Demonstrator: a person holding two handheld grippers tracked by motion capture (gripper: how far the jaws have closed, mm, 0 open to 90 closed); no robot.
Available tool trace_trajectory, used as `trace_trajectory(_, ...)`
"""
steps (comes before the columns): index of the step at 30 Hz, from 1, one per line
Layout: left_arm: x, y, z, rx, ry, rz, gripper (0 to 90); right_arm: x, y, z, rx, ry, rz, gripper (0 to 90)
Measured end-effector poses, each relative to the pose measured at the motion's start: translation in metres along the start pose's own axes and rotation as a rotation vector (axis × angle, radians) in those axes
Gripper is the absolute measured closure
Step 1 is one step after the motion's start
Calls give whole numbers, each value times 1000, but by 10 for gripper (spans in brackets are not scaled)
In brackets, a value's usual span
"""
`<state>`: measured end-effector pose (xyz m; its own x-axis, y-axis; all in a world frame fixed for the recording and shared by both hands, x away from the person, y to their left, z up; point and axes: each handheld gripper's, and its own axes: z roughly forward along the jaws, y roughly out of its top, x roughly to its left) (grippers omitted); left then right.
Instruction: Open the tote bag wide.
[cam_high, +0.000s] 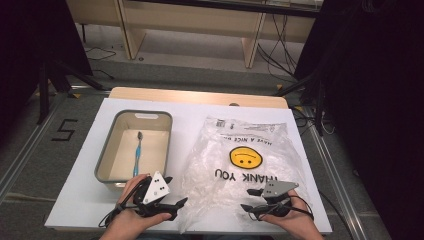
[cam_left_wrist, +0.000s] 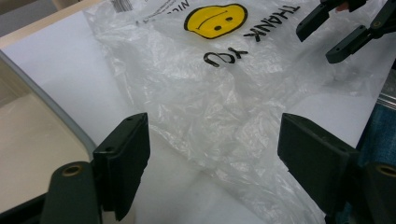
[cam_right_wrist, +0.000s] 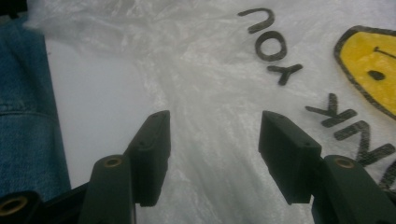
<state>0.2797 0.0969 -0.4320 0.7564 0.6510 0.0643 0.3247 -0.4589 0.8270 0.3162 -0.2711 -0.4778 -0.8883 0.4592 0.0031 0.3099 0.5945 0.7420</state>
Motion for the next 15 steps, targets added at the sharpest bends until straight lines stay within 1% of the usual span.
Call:
trace_trajectory(3, -1, -1, 2, 1, -4, 1, 255, 2, -1, 4, 37, 22, -29, 449)
trace_trajectory(4, -1, -1, 2, 4, -5, 1, 255, 2, -1, 5, 50, 22, -34, 453)
trace_trajectory(5, -2, -1, 3, 5, -7, 1, 255, 2, -1, 5, 50, 22, -34, 453)
trace_trajectory(6, -2, -1, 3, 8, -10, 4, 256, 3, -1, 7, 68, 23, -50, 464)
trace_trajectory(8, -2, -1, 4, 10, -10, 6, 256, 3, -1, 8, 74, 22, -56, 476)
trace_trajectory(9, -3, -2, 5, 9, -11, 6, 256, 3, -1, 9, 93, 11, -68, 512)
trace_trajectory(10, -3, -2, 5, 12, -12, 10, 256, 3, -1, 10, 99, 9, -60, 534)
trace_trajectory(11, -3, -2, 5, 14, -12, 11, 255, 3, -1, 10, 97, 17, -52, 566)
trace_trajectory(12, -3, -2, 5, 15, -12, 13, 255, 3, -1, 10, 97, 17, -52, 566)
trace_trajectory(13, -3, -3, 6, 17, -12, 13, 255, 3, -1, 10, 98, 18, -48, 592)
trace_trajectory(15, -3, -3, 6, 17, -12, 12, 255, 2, -1, 10, 96, 22, -46, 668)
